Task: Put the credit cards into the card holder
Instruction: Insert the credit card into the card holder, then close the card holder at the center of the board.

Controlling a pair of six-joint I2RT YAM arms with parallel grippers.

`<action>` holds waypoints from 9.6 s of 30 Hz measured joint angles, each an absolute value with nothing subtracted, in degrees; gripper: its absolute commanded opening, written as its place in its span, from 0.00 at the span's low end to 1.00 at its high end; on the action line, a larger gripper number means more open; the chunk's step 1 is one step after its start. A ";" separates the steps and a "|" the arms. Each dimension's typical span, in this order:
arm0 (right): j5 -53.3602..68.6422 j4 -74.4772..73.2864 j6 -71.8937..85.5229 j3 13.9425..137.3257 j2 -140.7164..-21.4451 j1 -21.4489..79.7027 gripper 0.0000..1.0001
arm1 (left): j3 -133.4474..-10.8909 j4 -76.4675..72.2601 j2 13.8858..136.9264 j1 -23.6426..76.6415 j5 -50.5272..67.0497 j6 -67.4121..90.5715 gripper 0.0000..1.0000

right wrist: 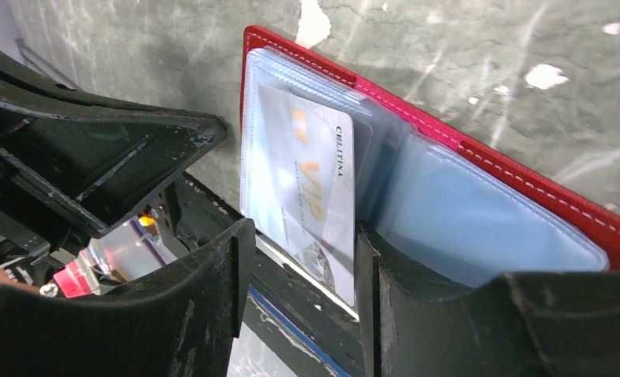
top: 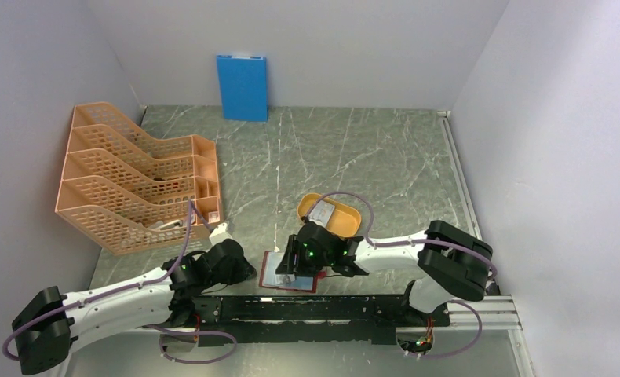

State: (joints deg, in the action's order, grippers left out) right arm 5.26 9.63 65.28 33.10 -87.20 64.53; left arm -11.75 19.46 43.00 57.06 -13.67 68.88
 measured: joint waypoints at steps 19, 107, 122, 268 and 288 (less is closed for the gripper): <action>0.60 -3.38 56.49 38.87 -86.41 63.81 0.52 | -10.44 11.64 46.50 57.06 -9.67 69.49 0.05; -2.00 -15.11 50.87 44.31 -88.49 61.65 0.10 | -13.23 22.39 40.82 57.06 -11.18 68.49 0.08; -0.62 -15.00 50.30 45.10 -89.93 63.40 0.06 | -11.90 13.34 48.10 57.06 -9.37 69.45 0.08; 2.37 -8.51 44.56 42.26 -84.71 63.51 0.17 | -19.03 19.77 39.94 57.06 -11.44 57.54 0.45; 3.22 -5.45 46.68 46.02 -91.55 64.95 0.25 | -17.45 12.99 53.19 57.06 -9.54 56.51 0.46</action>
State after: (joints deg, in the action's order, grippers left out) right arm 3.22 -5.45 46.68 46.02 -91.55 64.95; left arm -17.45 12.99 53.19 57.06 -9.54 56.51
